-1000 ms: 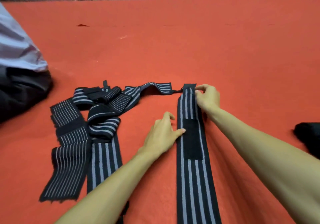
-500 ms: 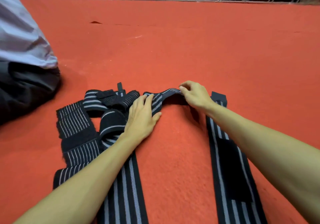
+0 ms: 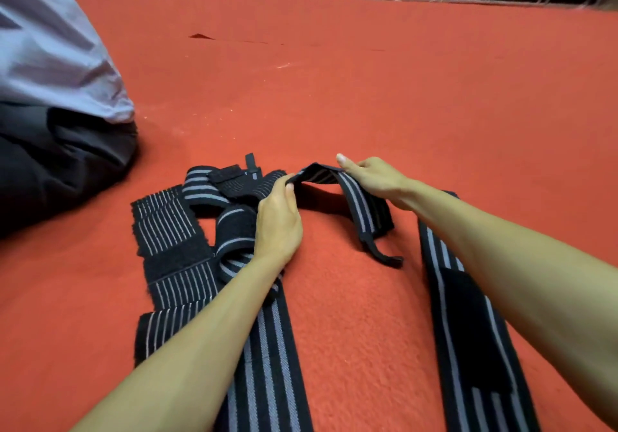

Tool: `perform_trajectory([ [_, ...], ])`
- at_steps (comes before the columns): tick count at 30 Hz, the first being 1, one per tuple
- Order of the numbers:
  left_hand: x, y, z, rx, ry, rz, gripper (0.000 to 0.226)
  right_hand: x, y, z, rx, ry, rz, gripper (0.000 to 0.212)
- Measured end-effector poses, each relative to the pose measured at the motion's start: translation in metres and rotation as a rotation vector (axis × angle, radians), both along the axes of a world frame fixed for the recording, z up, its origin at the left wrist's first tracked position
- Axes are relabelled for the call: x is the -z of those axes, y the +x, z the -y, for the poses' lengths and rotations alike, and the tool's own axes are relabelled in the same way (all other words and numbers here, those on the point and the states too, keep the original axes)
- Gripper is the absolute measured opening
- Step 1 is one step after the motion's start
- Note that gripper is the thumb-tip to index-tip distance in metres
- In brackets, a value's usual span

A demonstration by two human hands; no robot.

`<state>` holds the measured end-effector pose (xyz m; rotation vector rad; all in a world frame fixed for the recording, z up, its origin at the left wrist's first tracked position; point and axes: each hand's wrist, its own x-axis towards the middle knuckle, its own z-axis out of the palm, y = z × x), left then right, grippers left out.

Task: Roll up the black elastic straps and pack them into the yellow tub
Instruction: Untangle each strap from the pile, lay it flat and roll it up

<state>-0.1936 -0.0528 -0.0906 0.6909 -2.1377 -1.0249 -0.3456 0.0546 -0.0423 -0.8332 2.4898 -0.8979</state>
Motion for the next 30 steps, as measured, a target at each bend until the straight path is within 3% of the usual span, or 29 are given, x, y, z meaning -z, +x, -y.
perform_trajectory([
  [3,-0.003,0.009,0.002,0.162,0.073,-0.009,0.038,-0.015,0.014,-0.019,0.054,-0.069,0.132,0.051],
  [7,-0.015,0.037,-0.007,0.456,0.106,0.055,0.064,-0.027,0.037,-0.051,0.106,-0.281,0.272,0.017],
  [9,-0.024,0.051,-0.018,0.449,0.074,0.007,0.054,-0.025,0.051,-0.064,0.126,-0.359,0.329,0.011],
  [11,-0.028,0.063,-0.031,0.382,-0.059,-0.029,0.042,-0.021,0.069,-0.076,0.166,-0.415,0.373,0.012],
  [18,-0.016,0.088,-0.071,0.331,-0.481,0.209,0.073,0.006,0.126,-0.107,0.189,-0.507,0.535,0.015],
  [23,-0.001,0.093,-0.085,0.358,-0.676,0.290,0.053,0.027,0.141,-0.117,0.201,-0.571,0.465,0.016],
  [25,0.003,0.091,-0.091,0.317,-0.612,0.216,0.039,0.032,0.144,-0.117,0.177,-0.573,0.384,0.013],
  [27,0.000,0.088,-0.096,0.258,-0.396,0.203,0.030,0.034,0.143,-0.115,0.169,-0.557,0.318,0.011],
  [30,-0.009,0.084,-0.093,0.142,-0.092,0.152,0.041,0.032,0.142,-0.114,0.185,-0.544,0.309,0.012],
])
